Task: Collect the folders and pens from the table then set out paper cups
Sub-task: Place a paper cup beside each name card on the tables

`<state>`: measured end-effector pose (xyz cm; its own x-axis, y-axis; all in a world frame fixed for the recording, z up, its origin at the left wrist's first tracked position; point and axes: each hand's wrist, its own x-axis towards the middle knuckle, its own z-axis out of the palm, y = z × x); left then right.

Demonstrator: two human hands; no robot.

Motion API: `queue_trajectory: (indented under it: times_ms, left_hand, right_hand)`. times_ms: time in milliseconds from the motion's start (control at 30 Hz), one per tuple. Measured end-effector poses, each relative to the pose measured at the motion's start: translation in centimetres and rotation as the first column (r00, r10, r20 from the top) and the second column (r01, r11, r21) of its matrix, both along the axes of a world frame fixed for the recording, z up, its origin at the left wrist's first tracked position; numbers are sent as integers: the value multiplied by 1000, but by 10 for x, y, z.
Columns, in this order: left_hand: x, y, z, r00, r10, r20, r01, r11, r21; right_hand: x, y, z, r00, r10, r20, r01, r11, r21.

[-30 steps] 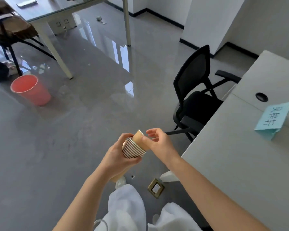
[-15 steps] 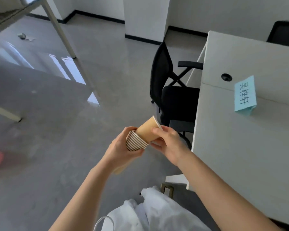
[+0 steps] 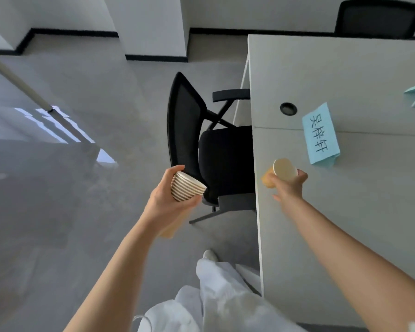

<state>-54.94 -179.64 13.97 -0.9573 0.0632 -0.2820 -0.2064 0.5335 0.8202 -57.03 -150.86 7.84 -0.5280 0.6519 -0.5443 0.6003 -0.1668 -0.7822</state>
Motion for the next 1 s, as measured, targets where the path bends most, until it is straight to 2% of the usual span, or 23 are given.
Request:
queue_trajectory:
  times_ms: [133, 300, 367, 500, 600, 633, 700, 767, 833, 933, 1000]
  left_hand:
    - [-25, 11, -3, 1000, 12, 12, -12, 1000, -25]
    - [-43, 10, 4, 997, 59, 49, -57, 997, -45]
    - [-52, 7, 4, 995, 79, 53, -77, 996, -46]
    - [-67, -1, 6, 995, 93, 40, -91, 995, -39]
    - [-82, -11, 6, 994, 102, 32, -101, 995, -18]
    - [-88, -17, 5, 994, 104, 29, -103, 995, -16]
    - [-99, -32, 5, 994, 103, 27, -103, 995, -13]
    - [-111, -51, 4, 995, 97, 32, -97, 995, -6]
    - [-123, -74, 3, 996, 82, 37, -82, 997, -10]
    - [-144, -114, 3, 997, 51, 57, -50, 999, -17]
    - [-161, -142, 6, 997, 23, 74, -21, 999, -28]
  right_hand:
    - [-21, 18, -22, 994, 74, 78, -94, 950, 298]
    - [-24, 26, -47, 990, 65, 122, -106, 923, 370]
    - [-24, 27, -56, 992, 20, 128, -66, 928, 366]
    - [-18, 21, -57, 988, -119, 95, 94, 967, 236]
    - [-9, 1, -51, 952, -214, 220, 188, 973, 132]
    - [-8, -13, -48, 945, -188, 268, 164, 981, 108]
    - [-12, -49, -38, 954, -34, 298, 38, 999, -10]
    - [-26, -87, -25, 968, 102, 229, -64, 984, -168]
    - [-49, -125, 2, 973, 207, 97, -182, 958, -223]
    - [-91, -182, 54, 940, 322, -116, -338, 925, -173]
    - [-116, -223, 82, 874, 438, -212, -464, 881, -95]
